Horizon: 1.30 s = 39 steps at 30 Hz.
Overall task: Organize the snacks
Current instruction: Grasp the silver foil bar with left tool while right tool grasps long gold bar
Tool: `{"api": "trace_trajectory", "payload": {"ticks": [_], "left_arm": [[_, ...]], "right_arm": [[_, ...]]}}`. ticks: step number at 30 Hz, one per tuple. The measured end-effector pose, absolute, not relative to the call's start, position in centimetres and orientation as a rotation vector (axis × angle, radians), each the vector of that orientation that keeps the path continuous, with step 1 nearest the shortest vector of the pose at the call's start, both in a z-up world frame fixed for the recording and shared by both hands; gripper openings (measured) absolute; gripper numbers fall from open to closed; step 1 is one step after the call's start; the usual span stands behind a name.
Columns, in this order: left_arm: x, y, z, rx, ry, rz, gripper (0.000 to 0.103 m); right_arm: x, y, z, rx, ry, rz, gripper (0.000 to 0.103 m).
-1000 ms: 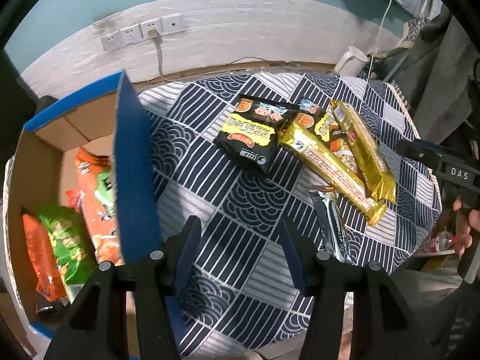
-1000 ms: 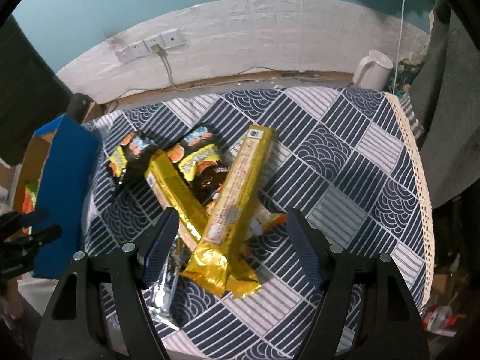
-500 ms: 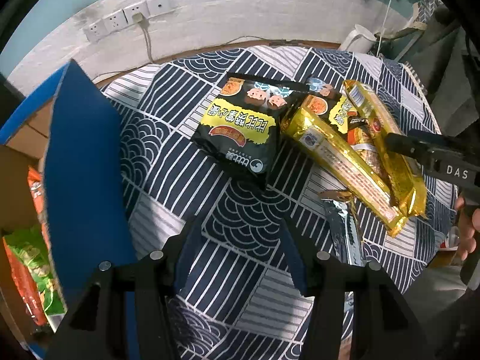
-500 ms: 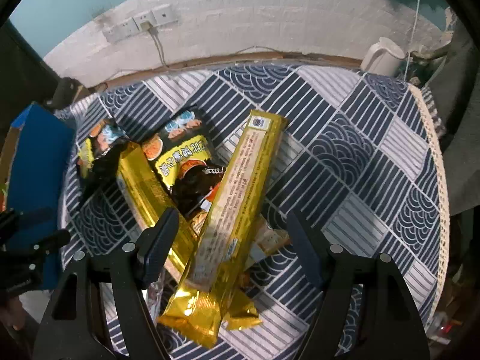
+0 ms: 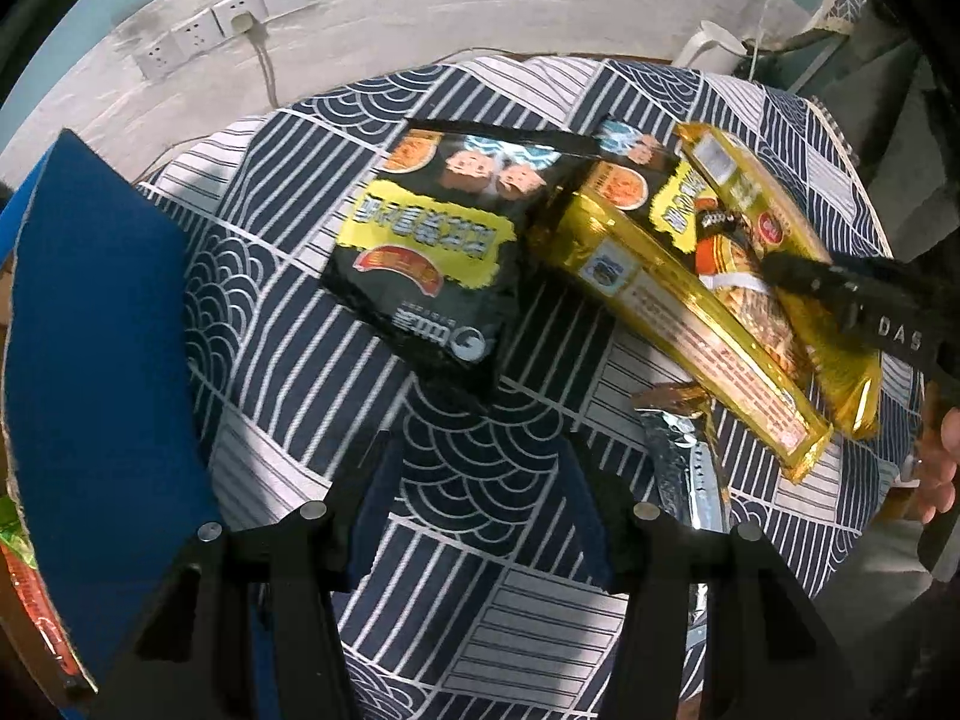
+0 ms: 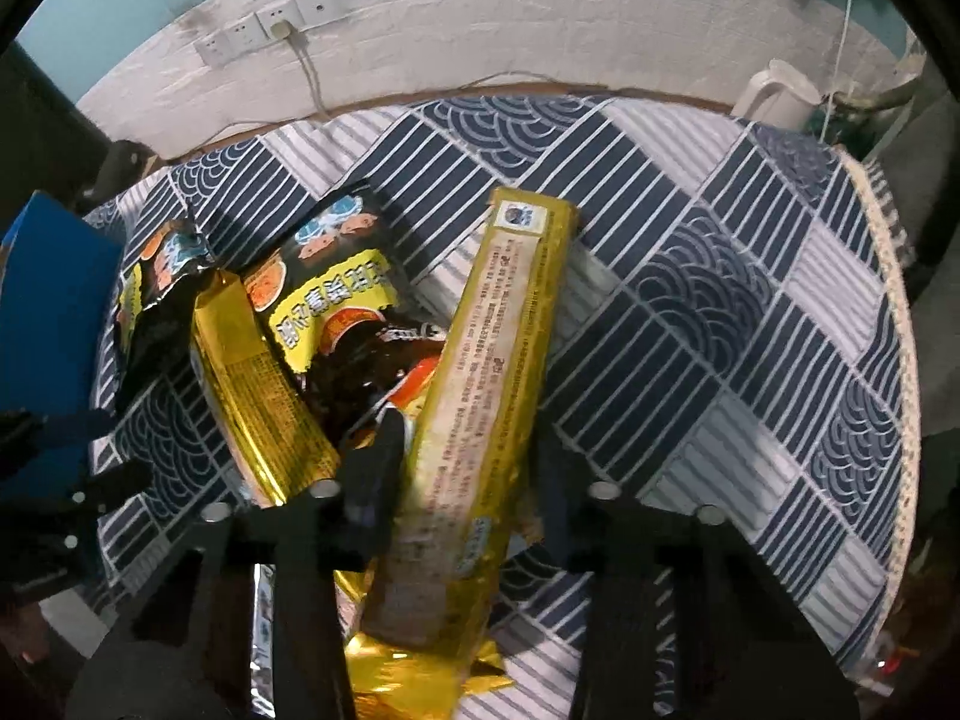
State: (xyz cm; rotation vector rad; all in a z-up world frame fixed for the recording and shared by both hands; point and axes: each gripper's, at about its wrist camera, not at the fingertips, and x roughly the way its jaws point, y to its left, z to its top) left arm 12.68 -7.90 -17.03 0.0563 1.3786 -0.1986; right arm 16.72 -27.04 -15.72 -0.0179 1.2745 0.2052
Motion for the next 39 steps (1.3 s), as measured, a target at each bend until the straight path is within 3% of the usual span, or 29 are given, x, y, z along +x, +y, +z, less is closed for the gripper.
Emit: {"api": "trace_trajectory", "payload": {"ticks": [9,12,15,32,34,36,39], "left_arm": [[11.6,-10.5,-16.8,0.065,1.392,-0.232,0.056],[11.0,-11.4,-16.9,0.069,1.4,-0.232,0.065],[10.6,-12.7,-17.1,0.053,1.412,-0.24,0.065],[9.9,-18.9,-20.8,0.075,1.474,-0.253,0.07],[9.8,-19.2,-20.8,0.101,1.461,-0.257,0.066],[9.6,-19.2,-20.7,0.13,1.443,-0.244,0.048],[9.4,-18.8,-20.5,0.141,1.43,-0.243,0.03]], "right_arm": [[14.7,-30.5,-14.3,0.038,1.235,0.189,0.027],[13.5,-31.5,-13.7,0.033,1.219,0.179,0.027],[12.5,-33.0,-13.5,0.034,1.21,0.161,0.027],[9.3,-38.1,-17.1,-0.004,1.258,0.132,0.028],[9.4,-38.4,-17.7,0.008,1.276,0.128,0.028],[9.6,-38.7,-18.1,0.031,1.28,0.13,0.029],[10.2,-38.6,-18.1,0.032,1.279,0.123,0.033]]}}
